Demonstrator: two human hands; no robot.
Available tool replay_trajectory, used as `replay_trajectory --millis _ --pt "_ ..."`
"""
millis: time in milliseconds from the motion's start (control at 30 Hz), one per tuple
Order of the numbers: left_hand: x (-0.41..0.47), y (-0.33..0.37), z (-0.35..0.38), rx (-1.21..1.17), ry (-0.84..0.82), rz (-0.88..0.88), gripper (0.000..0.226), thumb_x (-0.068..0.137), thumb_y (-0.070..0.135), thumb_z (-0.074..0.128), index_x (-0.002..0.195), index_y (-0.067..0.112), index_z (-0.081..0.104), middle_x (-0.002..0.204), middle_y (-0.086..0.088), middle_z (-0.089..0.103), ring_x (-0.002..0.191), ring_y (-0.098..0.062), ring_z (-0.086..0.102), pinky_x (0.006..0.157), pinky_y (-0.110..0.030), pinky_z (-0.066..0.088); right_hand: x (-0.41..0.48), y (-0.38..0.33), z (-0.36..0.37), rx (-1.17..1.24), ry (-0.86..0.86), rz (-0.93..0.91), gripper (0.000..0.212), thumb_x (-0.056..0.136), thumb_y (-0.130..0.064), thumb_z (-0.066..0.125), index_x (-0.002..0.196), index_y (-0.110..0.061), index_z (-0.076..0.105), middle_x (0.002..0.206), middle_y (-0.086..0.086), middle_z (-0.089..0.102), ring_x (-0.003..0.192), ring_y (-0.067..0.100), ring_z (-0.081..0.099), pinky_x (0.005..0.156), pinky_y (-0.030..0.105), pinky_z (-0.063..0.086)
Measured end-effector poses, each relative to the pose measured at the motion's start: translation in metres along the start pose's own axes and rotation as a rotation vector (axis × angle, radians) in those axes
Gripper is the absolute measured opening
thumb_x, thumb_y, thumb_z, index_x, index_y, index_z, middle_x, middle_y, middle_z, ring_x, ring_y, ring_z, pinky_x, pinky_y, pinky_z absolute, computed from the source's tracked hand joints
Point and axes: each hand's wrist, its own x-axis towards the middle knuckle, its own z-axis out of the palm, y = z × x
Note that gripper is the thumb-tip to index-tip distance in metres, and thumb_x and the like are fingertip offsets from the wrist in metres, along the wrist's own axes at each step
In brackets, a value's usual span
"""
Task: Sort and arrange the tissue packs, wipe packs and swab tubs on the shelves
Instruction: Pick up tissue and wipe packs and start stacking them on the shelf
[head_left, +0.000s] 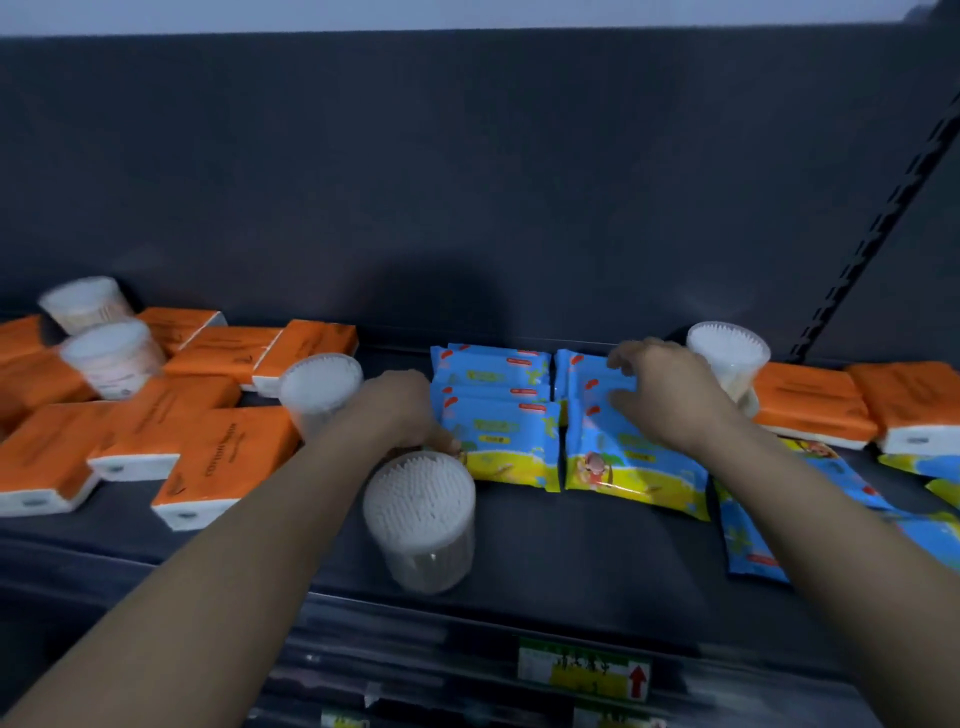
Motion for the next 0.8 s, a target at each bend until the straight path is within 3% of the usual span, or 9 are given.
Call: replay_trajectory --millis 100,200,367,467,600,800 --pt "-0.007 -0.014 -0.01 -0.089 0.171 0.164 0.033 0.076 0.035 0.073 0.082 0.005 0.059 0.093 -0.008 0.066 0.089 -0.024 0.062 0.065 -0.027 0.041 0.005 -0.039 -0.007 0.153 0.078 -0.064 0.033 0.085 -0.021 0.061 0.118 -0.012 0.059 0.117 0.011 0.062 0.111 0.03 0.055 0.094 0.04 0.044" --pt "-0.022 -0.049 -0.031 -0.244 0.341 0.262 0.023 0.077 0.031 0.072 0.087 0.01 0.066 0.088 -0.003 0.067 0.086 -0.02 0.062 0.071 -0.03 0.047 0.008 -0.094 -0.013 0.23 0.135 -0.137 0.034 0.085 -0.021 0.063 0.118 -0.011 0.06 0.116 0.011 0.063 0.11 0.028 0.057 0.094 0.037 0.044" --pt "-0.035 -0.154 -0.059 -0.358 0.549 0.182 0.01 0.078 0.023 0.07 0.083 0.015 0.066 0.086 -0.003 0.067 0.086 -0.02 0.061 0.072 -0.03 0.045 0.016 -0.202 -0.017 0.241 0.122 -0.303 0.039 0.087 -0.027 0.062 0.124 -0.015 0.057 0.123 0.006 0.06 0.116 0.025 0.052 0.097 0.035 0.041" --pt "-0.038 -0.216 -0.061 -0.366 0.543 0.05 0.012 0.079 0.023 0.07 0.083 0.017 0.061 0.079 0.002 0.059 0.081 -0.018 0.058 0.065 -0.028 0.039 0.022 -0.261 -0.008 0.231 -0.029 -0.408 0.047 0.086 -0.032 0.063 0.129 -0.018 0.053 0.128 0.003 0.057 0.119 0.021 0.051 0.098 0.034 0.041" --pt "-0.042 -0.268 -0.055 -0.421 0.464 -0.021 0.023 0.081 0.021 0.07 0.1 0.011 0.062 0.088 -0.003 0.062 0.072 -0.015 0.055 0.053 -0.019 0.035 0.033 -0.321 0.016 0.059 -0.346 -0.462 0.063 0.081 -0.034 0.069 0.137 -0.019 0.044 0.137 0.003 0.051 0.123 0.023 0.048 0.1 0.035 0.042" --pt "-0.036 -0.296 -0.039 -0.423 0.257 -0.082 0.055 0.075 0.032 0.075 0.122 0.014 0.052 0.12 -0.006 0.058 0.101 -0.019 0.054 0.077 -0.027 0.041 0.046 -0.348 0.038 -0.152 -0.668 -0.429 0.092 0.072 -0.041 0.077 0.146 -0.024 0.027 0.15 -0.001 0.035 0.135 0.024 0.037 0.108 0.038 0.035"
